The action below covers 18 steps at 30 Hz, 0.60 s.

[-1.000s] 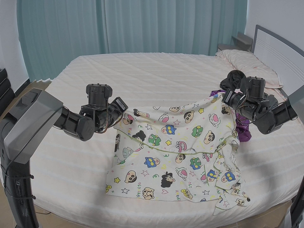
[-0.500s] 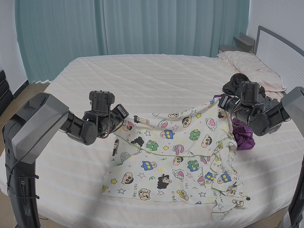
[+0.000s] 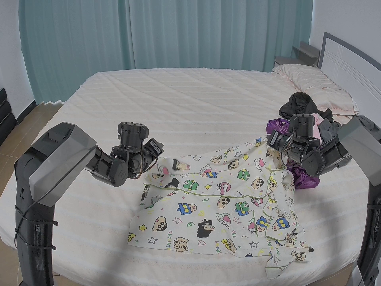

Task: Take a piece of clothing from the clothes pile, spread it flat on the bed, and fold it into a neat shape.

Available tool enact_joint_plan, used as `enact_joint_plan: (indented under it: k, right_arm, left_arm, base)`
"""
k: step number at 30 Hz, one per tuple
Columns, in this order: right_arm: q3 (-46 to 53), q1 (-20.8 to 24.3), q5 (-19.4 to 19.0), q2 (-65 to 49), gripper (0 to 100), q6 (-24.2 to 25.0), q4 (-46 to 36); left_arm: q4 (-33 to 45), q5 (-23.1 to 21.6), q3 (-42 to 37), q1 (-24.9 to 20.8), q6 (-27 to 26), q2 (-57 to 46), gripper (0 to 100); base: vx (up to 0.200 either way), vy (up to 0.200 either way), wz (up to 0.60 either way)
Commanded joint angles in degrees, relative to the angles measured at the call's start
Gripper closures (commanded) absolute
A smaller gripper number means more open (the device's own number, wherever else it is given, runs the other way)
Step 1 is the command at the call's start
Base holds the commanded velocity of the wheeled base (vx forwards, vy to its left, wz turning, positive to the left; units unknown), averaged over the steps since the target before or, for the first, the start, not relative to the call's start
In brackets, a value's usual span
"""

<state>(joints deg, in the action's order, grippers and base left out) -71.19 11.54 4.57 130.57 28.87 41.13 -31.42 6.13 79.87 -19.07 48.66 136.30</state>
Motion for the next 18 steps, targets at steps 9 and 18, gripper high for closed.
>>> enact_joint_plan:
  k: [9,18]
  right_arm:
    - [-5.7,-1.7,0.7,4.2,0,7.7,-1.8]
    - [-7.6,-4.2,3.6,4.3,0,8.4,-3.7]
  left_arm:
    - [0.2,3.7,1.5,2.4,0.0,2.0,0]
    - [0.4,5.1,1.0,3.0,0.0,0.7,0]
  base:
    - [0.000,0.000,0.00]
    - [0.000,0.000,0.00]
